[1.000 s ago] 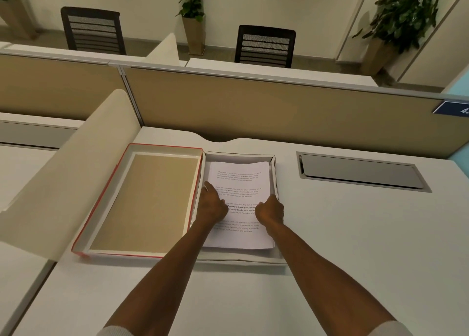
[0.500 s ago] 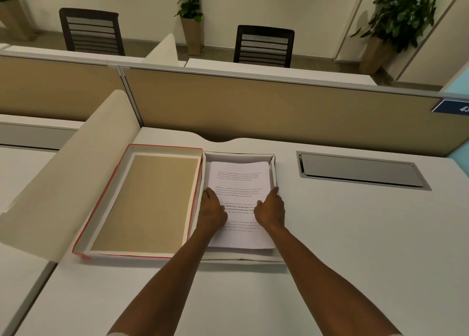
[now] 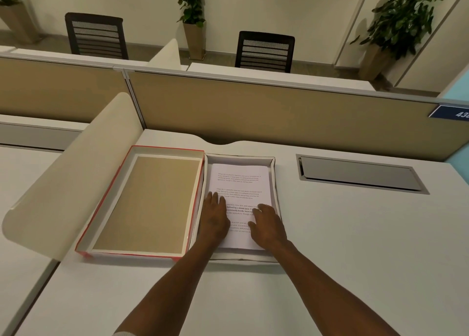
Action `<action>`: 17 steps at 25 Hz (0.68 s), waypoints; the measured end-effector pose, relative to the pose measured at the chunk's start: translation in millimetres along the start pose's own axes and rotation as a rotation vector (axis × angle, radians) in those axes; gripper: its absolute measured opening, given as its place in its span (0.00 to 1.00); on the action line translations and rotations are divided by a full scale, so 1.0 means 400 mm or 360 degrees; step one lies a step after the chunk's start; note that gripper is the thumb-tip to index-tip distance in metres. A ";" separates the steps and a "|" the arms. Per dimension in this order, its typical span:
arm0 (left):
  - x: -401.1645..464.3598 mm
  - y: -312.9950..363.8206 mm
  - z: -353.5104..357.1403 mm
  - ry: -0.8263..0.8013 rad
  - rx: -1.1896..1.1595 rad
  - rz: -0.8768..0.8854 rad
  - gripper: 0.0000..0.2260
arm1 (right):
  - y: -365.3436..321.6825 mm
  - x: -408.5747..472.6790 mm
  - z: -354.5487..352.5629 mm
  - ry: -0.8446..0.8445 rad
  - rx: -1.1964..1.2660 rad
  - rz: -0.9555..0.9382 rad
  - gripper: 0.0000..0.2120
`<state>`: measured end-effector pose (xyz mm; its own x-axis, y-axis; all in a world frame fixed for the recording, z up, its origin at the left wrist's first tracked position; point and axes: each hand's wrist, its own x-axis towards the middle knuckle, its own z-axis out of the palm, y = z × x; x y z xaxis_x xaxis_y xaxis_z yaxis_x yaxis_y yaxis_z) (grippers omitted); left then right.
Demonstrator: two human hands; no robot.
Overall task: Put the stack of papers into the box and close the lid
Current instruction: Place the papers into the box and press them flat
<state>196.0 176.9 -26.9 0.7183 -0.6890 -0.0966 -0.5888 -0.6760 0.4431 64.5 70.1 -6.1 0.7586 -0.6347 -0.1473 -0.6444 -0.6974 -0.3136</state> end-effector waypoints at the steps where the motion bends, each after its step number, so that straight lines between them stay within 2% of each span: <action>1: -0.001 0.000 -0.003 0.0005 0.0013 0.0025 0.25 | 0.002 -0.001 -0.002 0.0012 0.0003 -0.0011 0.26; 4: -0.019 -0.001 -0.014 0.0068 0.0037 0.0175 0.26 | 0.007 -0.009 -0.002 0.0031 -0.0050 -0.0053 0.26; 6: -0.050 0.001 -0.028 0.0125 -0.0089 0.0232 0.24 | 0.007 -0.015 -0.003 0.0003 -0.0041 -0.0060 0.27; 11: -0.164 -0.045 -0.081 0.0265 -0.0447 0.0105 0.22 | -0.040 -0.046 -0.009 0.0159 0.0217 -0.0186 0.25; 17: -0.236 -0.182 -0.154 0.0419 -0.0410 -0.0046 0.19 | -0.211 -0.121 0.052 0.0031 0.0292 -0.0539 0.26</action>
<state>193.7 307.2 5.0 0.8237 -0.5570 0.1058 -0.4785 -0.5830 0.6566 84.2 166.5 8.2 0.9225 -0.3859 0.0105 -0.3283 -0.7986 -0.5045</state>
